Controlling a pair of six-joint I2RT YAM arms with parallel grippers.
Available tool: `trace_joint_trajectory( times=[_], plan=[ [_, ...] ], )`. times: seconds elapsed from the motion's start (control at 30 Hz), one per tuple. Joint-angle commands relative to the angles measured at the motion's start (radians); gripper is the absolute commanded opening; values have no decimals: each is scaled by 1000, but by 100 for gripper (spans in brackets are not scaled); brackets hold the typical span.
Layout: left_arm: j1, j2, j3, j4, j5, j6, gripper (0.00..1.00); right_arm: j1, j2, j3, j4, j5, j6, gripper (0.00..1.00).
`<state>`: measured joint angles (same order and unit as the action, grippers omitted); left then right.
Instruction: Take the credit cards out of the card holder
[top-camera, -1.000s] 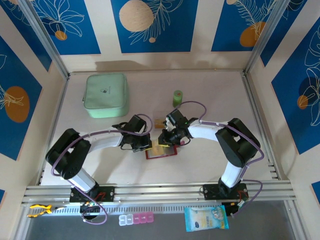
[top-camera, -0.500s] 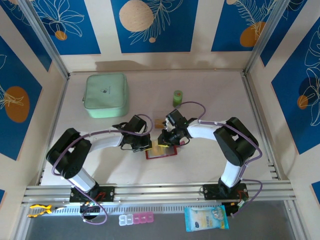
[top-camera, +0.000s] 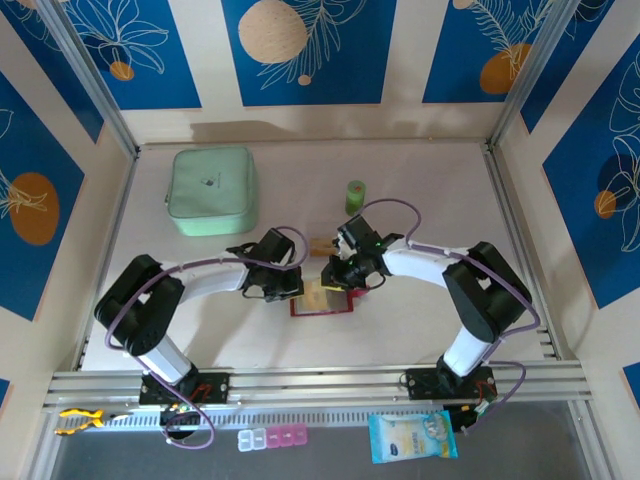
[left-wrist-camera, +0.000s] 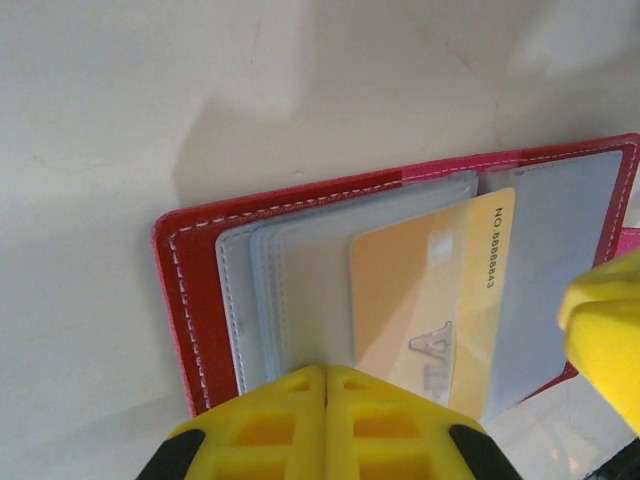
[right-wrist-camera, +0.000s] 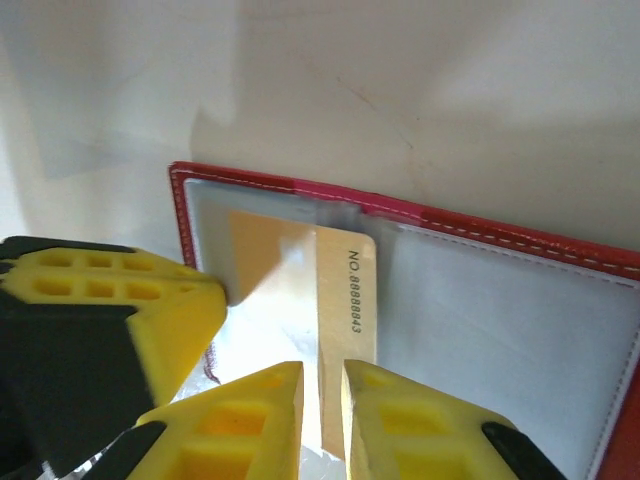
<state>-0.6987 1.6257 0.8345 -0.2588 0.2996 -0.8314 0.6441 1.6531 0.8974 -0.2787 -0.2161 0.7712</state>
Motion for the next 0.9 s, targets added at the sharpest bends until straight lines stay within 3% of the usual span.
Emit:
trace_joint_trajectory(
  times=[0.0,0.47,0.87],
  plan=[
    [-6,23,35,-53,-27,28,3,-17,-38,-43,-10,-8,23,20],
    [-38,10,94,-86,19,13,5,-44,-21,-119,142,-156,48,25],
    [-43,53,66,-78,13,11,2,-47,47,-113,156,-178,36,25]
  ],
)
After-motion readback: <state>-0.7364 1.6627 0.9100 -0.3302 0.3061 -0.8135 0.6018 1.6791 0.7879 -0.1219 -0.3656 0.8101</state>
